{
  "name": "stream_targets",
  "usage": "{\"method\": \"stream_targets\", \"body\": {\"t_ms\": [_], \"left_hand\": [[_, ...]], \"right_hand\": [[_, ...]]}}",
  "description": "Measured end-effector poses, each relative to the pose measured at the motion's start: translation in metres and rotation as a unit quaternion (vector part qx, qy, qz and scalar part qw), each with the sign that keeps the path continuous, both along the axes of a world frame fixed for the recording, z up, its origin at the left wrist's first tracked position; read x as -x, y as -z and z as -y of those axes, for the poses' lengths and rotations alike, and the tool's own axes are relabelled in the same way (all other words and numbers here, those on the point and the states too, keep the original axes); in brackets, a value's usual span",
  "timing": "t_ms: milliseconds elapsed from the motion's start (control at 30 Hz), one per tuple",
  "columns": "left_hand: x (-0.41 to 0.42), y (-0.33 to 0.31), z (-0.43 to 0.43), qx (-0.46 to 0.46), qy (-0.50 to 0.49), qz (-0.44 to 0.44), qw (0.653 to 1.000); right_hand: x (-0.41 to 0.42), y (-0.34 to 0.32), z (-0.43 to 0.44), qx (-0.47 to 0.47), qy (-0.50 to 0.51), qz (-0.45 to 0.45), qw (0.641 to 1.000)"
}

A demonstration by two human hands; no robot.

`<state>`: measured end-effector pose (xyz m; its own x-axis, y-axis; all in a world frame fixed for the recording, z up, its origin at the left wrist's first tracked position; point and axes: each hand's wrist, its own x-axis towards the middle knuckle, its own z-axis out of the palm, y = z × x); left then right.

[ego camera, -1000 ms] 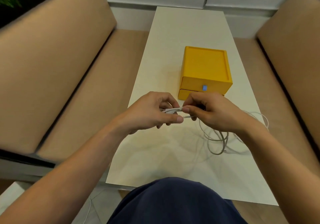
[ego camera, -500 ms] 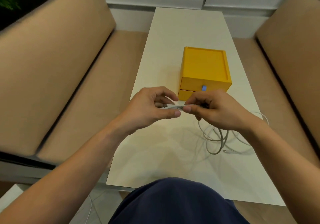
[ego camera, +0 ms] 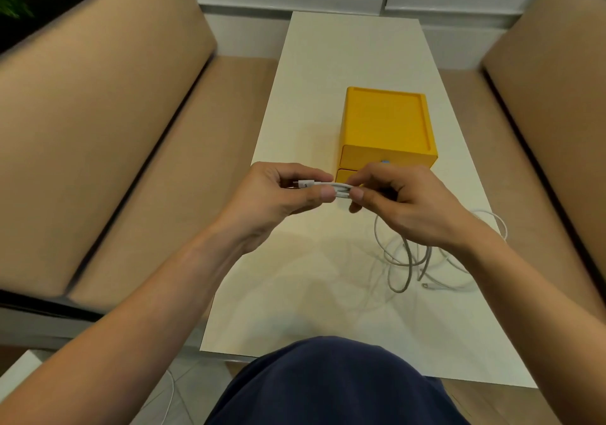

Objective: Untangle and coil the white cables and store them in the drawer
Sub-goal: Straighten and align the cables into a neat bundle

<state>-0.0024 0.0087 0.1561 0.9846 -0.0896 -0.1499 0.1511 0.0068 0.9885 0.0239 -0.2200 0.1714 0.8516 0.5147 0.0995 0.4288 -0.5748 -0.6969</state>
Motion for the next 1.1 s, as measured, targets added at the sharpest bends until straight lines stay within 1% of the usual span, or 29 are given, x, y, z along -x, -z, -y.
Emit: {"method": "stream_targets", "body": {"t_ms": [133,267,467,767,933,1100], "left_hand": [[0.0,0.0,-0.001,-0.035,0.02,0.023,0.999],[-0.001,-0.001,-0.005,-0.025,0.005,0.02,0.999],[-0.002,-0.003,-0.004,-0.061,-0.003,0.043,0.997],[-0.001,-0.005,-0.001,-0.083,0.005,0.051,0.995],[-0.002,-0.006,-0.004,-0.06,-0.001,0.051,0.997],[-0.001,-0.006,-0.003,-0.032,-0.006,0.045,0.998]], "right_hand": [[0.004,0.001,-0.003,-0.013,0.028,-0.023,0.999],[0.007,-0.002,-0.002,-0.022,0.029,-0.058,0.998],[0.009,-0.005,-0.007,-0.033,0.056,-0.082,0.995],[0.014,-0.007,-0.011,-0.036,0.067,-0.074,0.994],[0.011,-0.005,-0.007,-0.026,0.073,-0.076,0.994],[0.008,-0.004,-0.006,0.006,0.04,-0.067,0.997]]}}
